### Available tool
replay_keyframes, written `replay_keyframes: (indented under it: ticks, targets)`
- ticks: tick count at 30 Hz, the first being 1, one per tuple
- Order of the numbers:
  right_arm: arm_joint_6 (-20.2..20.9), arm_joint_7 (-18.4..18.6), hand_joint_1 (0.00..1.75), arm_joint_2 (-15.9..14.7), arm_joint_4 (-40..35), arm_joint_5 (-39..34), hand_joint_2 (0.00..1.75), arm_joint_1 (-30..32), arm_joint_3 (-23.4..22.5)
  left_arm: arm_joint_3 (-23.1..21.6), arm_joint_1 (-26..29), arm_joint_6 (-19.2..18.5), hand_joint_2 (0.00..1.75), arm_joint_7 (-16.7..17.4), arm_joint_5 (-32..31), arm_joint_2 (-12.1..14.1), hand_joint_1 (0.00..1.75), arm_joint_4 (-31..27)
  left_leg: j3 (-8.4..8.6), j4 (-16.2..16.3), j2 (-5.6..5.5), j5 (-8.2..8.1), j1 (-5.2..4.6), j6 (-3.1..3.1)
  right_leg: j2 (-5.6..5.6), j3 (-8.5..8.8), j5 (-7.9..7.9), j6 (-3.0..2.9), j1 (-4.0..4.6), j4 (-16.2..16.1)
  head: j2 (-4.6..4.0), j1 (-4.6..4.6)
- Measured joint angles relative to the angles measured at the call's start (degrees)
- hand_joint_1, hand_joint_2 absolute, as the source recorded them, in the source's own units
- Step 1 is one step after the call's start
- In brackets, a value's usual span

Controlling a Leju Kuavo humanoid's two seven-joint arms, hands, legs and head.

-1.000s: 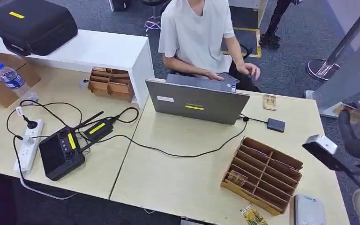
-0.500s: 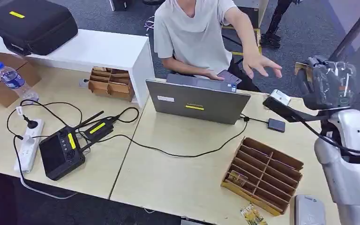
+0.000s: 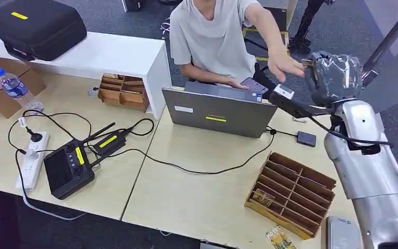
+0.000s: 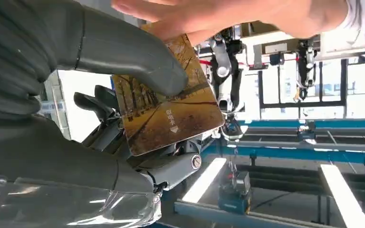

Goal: Pass the card to the sensor for recognition and then transmit it.

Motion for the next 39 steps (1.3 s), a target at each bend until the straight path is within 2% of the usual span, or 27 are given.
replay_keyframes:
  ticks: [2, 3, 8, 15, 26, 30, 36, 39]
  targets:
    - [-0.4, 0.1, 1.75, 0.7, 2.1, 0.0, 1.75, -0.9, 0.4, -0.2, 0.0, -0.4, 1.75, 0.0, 0.0, 0.0, 0.0, 0.0, 0.01, 0.0, 0.01, 0.0, 0.0, 0.0, 0.01, 0.0, 0.0, 0.0, 0.0, 0.0, 0.0, -0.02]
    - [-0.5, 0.1, 0.0, 0.9, 2.8, 0.0, 1.75, -1.2, 0.5, -0.3, 0.0, -0.5, 1.75, 0.0, 0.0, 0.0, 0.0, 0.0, 0.01, 0.0, 0.01, 0.0, 0.0, 0.0, 0.01, 0.0, 0.0, 0.0, 0.0, 0.0, 0.0, 0.0]
    - [-0.8, -0.2, 0.0, 1.6, 5.1, 0.0, 1.75, -1.6, 1.0, -0.5, -0.1, -1.6, 1.75, -1.2, 0.2, 0.0, 0.0, 0.0, 0.0, 0.0, 0.0, 0.0, 0.0, 0.0, 0.0, -0.01, 0.0, 0.0, 0.0, 0.0, 0.0, 0.0]
    - [-1.3, -0.5, 0.0, 1.6, 5.9, -0.3, 1.75, -1.2, 1.3, -0.8, 0.0, 0.0, 1.75, -0.8, 0.2, 0.0, 0.0, 0.0, 0.01, 0.0, 0.01, 0.0, 0.0, 0.0, 0.01, -0.05, 0.0, -0.01, 0.0, 0.0, 0.0, 0.0]
    - [-1.6, -2.8, 0.0, 0.2, 4.7, -1.9, 1.75, 2.5, 1.0, -0.8, 0.0, 0.3, 1.75, -0.5, 0.3, -0.1, 0.0, 0.0, 0.01, 0.0, 0.02, 0.0, -0.01, 0.0, 0.02, -0.05, 0.0, 0.0, 0.0, 0.0, 0.0, 0.0]
    - [-2.5, -4.7, 0.0, -1.3, 0.2, -4.1, 1.75, 6.5, -0.2, -0.8, 0.1, 0.7, 1.75, -0.5, 1.0, -0.1, 0.0, 0.0, 0.0, 0.0, -0.04, -0.01, 0.0, 0.0, -0.03, -0.06, -0.01, -0.01, 0.01, 0.0, 0.0, 0.0]
    - [-3.1, -6.3, 0.0, -4.7, -12.1, -5.6, 1.75, 16.3, -3.1, -0.8, 0.6, 1.0, 1.75, 0.0, 1.9, 0.0, 0.0, 0.0, -0.05, 0.0, -0.02, -0.04, -0.01, 0.0, -0.01, -0.07, -0.02, 0.01, 0.01, -0.1, 0.0, 0.0]
    - [-3.1, -6.5, 0.0, -5.8, -16.0, -5.7, 1.75, 19.2, -3.9, -0.8, 0.7, 1.0, 1.75, 0.1, 2.0, 0.0, 0.0, 0.0, -0.06, 0.0, 0.01, -0.04, -0.01, 0.0, 0.0, -0.09, -0.02, 0.01, 0.01, -0.1, 0.0, 0.0]
